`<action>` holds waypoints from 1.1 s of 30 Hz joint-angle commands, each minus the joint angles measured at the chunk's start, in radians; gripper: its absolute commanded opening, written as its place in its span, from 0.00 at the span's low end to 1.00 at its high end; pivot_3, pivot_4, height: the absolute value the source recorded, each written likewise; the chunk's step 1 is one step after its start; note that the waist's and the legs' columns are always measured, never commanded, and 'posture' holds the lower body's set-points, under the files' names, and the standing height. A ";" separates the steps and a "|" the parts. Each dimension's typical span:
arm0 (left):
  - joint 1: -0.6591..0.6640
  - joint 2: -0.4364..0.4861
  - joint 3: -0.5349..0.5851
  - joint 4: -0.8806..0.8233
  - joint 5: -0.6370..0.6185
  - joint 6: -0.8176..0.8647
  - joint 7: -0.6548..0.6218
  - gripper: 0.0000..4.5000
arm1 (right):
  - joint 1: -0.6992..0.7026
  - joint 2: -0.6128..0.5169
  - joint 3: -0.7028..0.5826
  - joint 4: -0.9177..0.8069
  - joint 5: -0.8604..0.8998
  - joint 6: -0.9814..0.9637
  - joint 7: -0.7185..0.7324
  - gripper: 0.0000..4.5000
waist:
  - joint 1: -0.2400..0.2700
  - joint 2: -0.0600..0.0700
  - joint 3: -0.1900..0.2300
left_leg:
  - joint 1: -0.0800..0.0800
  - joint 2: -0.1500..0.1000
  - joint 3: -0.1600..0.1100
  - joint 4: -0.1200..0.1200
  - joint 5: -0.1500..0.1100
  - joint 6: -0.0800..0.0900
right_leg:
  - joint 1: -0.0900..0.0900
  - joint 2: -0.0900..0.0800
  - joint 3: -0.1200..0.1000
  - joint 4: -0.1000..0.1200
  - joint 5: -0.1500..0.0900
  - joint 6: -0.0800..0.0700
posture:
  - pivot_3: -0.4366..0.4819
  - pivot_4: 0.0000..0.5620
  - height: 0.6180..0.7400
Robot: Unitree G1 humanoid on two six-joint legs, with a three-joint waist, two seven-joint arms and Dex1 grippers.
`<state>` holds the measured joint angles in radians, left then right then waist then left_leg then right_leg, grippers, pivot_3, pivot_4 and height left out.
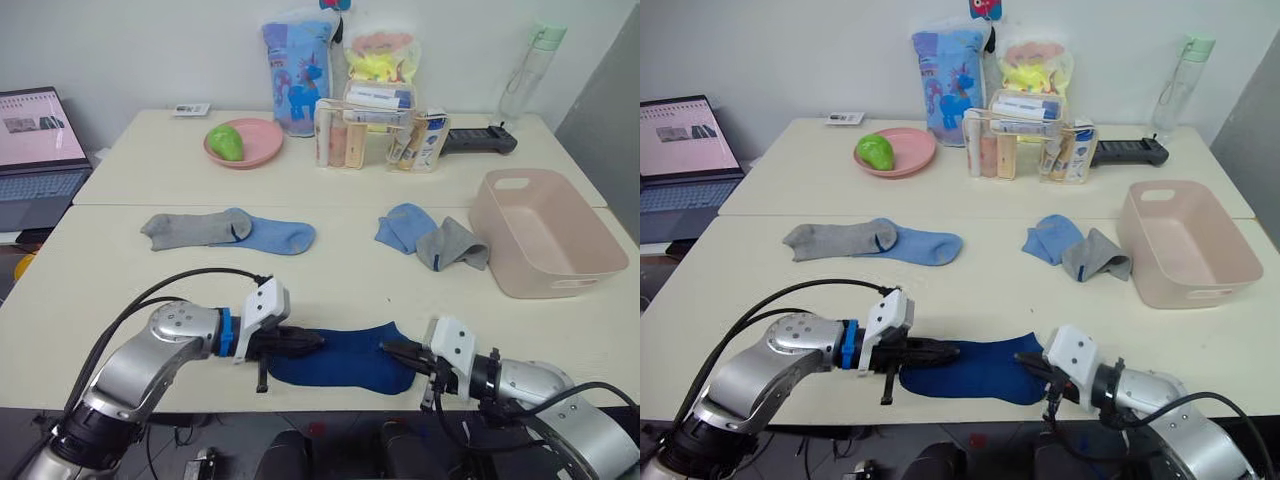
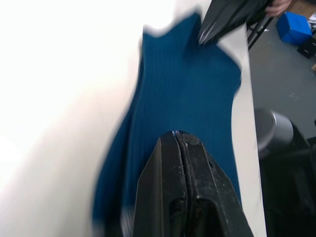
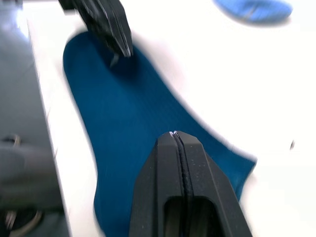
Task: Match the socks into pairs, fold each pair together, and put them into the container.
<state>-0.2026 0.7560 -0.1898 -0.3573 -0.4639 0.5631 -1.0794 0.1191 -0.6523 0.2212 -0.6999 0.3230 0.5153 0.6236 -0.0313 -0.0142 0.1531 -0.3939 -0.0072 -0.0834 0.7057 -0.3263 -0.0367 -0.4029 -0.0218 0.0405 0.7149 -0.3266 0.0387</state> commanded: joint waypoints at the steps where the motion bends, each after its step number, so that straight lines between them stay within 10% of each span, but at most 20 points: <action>1: -0.018 -0.015 -0.041 0.038 0.058 0.004 0.033 0.00 | -0.046 0.037 0.050 0.026 -0.063 0.048 -0.063 0.01 | -0.001 0.000 0.000 | 0.000 0.000 0.000 0.000 0.000 0.000 | 0.000 0.000 0.000 0.000 0.000 0.000 | 0.48 0.27 0.69; 8: -0.007 0.031 -0.103 0.179 0.199 -0.102 0.001 0.00 | 0.026 0.033 -0.006 0.051 -0.053 0.158 -0.090 0.01 | 0.002 0.000 -0.001 | 0.000 0.000 0.000 0.000 0.000 0.000 | 0.000 0.000 0.000 0.000 0.000 0.000 | 0.48 0.27 0.69; 19: -0.055 0.017 -0.035 0.039 0.038 -0.084 -0.120 0.00 | 0.128 0.094 -0.175 -0.111 0.090 0.116 -0.085 0.01 | 0.002 0.001 -0.002 | 0.002 0.000 -0.001 0.000 0.000 0.000 | 0.002 0.000 0.000 0.000 0.000 0.000 | 0.48 0.27 0.69; 29: 0.034 -0.086 -0.122 0.095 0.167 -0.218 -0.024 0.00 | 0.158 0.160 -0.197 -0.030 0.109 0.158 -0.157 0.66 | 0.000 0.001 -0.002 | 0.003 0.000 0.000 -0.001 0.000 0.000 | 0.002 0.000 0.001 0.000 0.000 0.000 | 0.48 0.27 0.69; 33: 0.072 -0.096 -0.098 0.086 0.161 -0.234 -0.008 0.00 | 0.194 0.187 -0.135 0.014 0.061 0.133 -0.183 0.66 | 0.001 0.001 -0.002 | 0.003 0.000 0.000 -0.001 0.000 0.000 | 0.002 0.000 0.001 0.000 0.000 0.000 | 0.48 0.27 0.69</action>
<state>-0.1395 0.6642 -0.3104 -0.2439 -0.2946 0.3428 -1.0947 0.3052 -0.4643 0.0686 -0.6802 0.4021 0.6704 0.4493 -0.0301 -0.0130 0.1514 -0.3911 -0.0074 -0.0830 0.7048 -0.3264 -0.0365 -0.4004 -0.0218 0.0418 0.7145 -0.3267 0.0386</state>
